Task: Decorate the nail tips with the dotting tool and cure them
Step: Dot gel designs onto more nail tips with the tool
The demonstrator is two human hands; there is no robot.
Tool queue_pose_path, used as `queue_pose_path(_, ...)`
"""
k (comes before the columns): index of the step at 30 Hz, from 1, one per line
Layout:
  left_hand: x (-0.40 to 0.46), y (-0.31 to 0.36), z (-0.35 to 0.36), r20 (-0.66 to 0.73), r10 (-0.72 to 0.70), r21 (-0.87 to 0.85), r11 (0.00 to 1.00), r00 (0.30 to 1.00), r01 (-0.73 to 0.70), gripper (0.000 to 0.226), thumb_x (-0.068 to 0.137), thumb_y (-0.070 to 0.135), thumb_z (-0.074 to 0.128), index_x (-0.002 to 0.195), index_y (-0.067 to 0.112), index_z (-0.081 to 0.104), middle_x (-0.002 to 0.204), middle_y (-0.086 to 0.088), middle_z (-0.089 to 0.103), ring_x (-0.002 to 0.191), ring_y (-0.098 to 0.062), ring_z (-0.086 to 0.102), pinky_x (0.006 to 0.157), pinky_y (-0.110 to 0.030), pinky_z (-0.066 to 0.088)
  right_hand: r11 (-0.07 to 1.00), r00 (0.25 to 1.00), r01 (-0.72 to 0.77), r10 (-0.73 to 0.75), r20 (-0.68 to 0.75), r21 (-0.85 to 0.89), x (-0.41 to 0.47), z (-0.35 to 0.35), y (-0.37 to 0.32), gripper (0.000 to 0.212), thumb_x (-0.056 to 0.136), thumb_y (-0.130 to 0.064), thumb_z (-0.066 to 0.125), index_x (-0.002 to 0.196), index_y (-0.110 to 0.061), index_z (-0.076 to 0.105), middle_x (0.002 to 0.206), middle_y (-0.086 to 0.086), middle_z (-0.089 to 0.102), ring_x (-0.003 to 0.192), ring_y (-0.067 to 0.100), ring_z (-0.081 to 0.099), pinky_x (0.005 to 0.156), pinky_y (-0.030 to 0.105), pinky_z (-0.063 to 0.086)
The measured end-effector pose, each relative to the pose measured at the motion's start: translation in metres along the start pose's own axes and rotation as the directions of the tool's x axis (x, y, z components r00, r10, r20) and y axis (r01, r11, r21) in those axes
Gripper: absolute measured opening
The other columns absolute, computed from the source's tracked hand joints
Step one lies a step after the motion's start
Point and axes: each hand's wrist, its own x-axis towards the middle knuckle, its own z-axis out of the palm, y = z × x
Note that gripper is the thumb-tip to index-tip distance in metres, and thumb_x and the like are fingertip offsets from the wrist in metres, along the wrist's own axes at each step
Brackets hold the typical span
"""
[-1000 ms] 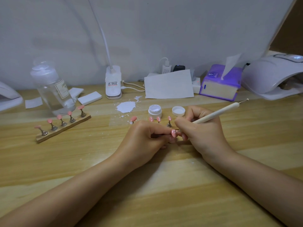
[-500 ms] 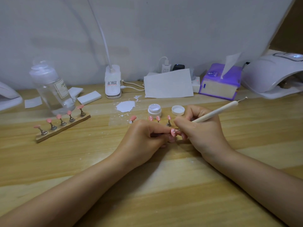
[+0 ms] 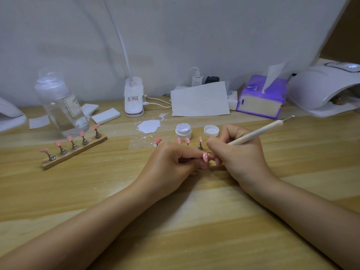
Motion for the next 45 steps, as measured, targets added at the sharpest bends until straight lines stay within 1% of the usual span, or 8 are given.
queue_pose_path(6,-0.0001,0.0004,0.0,0.001,-0.006,-0.002,1.0,1.0,0.006,0.027,0.081,0.002,0.065,0.087,0.027,0.071,0.059,0.022,0.064,0.054,0.009,0.052,0.06,-0.002,0.038,1.0,1.0,-0.01,0.01,0.001,0.009,-0.0003,0.0003,-0.0007,0.036,0.075,0.016,0.051,0.052,-0.007,0.036,0.035,-0.002,0.034,0.03,0.001,0.043,0.035,0.007,0.033)
queue_pose_path(10,-0.0012,0.003,0.0004,-0.01,0.002,0.011,1.0,1.0,-0.002,0.03,0.08,0.002,0.066,0.08,0.031,0.068,0.055,0.027,0.06,0.054,0.012,0.053,0.067,0.008,0.031,1.0,1.0,-0.012,0.012,0.004,0.004,0.0001,0.0003,-0.0002,0.037,0.074,0.015,0.051,0.051,-0.007,0.034,0.035,0.001,0.035,0.03,0.004,0.043,0.036,0.008,0.035)
queue_pose_path(14,-0.0007,0.0031,0.0001,0.002,-0.003,-0.002,1.0,1.0,0.003,0.034,0.081,0.001,0.065,0.08,0.035,0.068,0.057,0.027,0.062,0.054,0.01,0.053,0.064,0.003,0.036,1.0,1.0,-0.007,0.007,0.0,-0.012,0.0003,0.0002,0.0001,0.035,0.075,0.015,0.051,0.052,-0.007,0.035,0.035,-0.001,0.034,0.029,0.002,0.044,0.035,0.008,0.034)
queue_pose_path(17,-0.001,0.0035,0.0003,-0.001,0.001,0.016,1.0,1.0,-0.001,0.039,0.081,0.001,0.065,0.077,0.04,0.065,0.056,0.03,0.06,0.055,0.012,0.054,0.068,0.008,0.031,1.0,1.0,-0.011,0.011,-0.002,-0.001,0.0003,0.0,0.0001,0.035,0.074,0.015,0.051,0.052,-0.007,0.035,0.036,0.002,0.034,0.029,0.005,0.043,0.035,0.009,0.035)
queue_pose_path(21,-0.0002,0.0007,0.0012,0.001,-0.025,-0.019,1.0,1.0,0.025,0.034,0.081,0.001,0.065,0.081,0.035,0.069,0.061,0.022,0.065,0.057,0.01,0.054,0.062,-0.001,0.041,1.0,1.0,-0.007,0.007,0.006,-0.017,-0.0002,0.0,-0.0001,0.036,0.075,0.015,0.051,0.052,-0.007,0.035,0.034,-0.002,0.035,0.029,0.002,0.043,0.035,0.008,0.034)
queue_pose_path(24,-0.0002,0.0011,0.0013,-0.011,-0.024,0.0,1.0,1.0,0.024,0.034,0.081,0.001,0.065,0.08,0.035,0.068,0.058,0.025,0.063,0.055,0.011,0.054,0.066,0.006,0.034,1.0,1.0,-0.009,0.009,0.011,-0.014,-0.0001,-0.0002,-0.0003,0.036,0.075,0.016,0.05,0.052,-0.008,0.035,0.031,-0.005,0.036,0.028,0.0,0.043,0.035,0.007,0.033)
queue_pose_path(30,-0.0001,-0.0002,0.0003,-0.001,-0.016,-0.013,1.0,1.0,0.016,0.033,0.081,0.002,0.065,0.082,0.036,0.069,0.059,0.022,0.064,0.053,0.007,0.052,0.061,-0.002,0.039,1.0,1.0,0.004,-0.004,0.019,-0.029,-0.0005,-0.0002,0.0,0.037,0.076,0.015,0.051,0.052,-0.008,0.034,0.03,-0.006,0.038,0.028,-0.001,0.043,0.035,0.006,0.032)
queue_pose_path(45,-0.0005,0.0005,0.0008,0.001,-0.045,-0.052,0.998,0.999,0.045,0.026,0.081,0.001,0.066,0.087,0.026,0.071,0.058,0.021,0.064,0.053,0.012,0.051,0.059,-0.002,0.039,1.0,1.0,0.003,-0.003,0.009,0.002,0.0004,0.0001,0.0011,0.037,0.076,0.015,0.051,0.052,-0.008,0.034,0.031,-0.003,0.037,0.028,0.001,0.04,0.035,0.007,0.033)
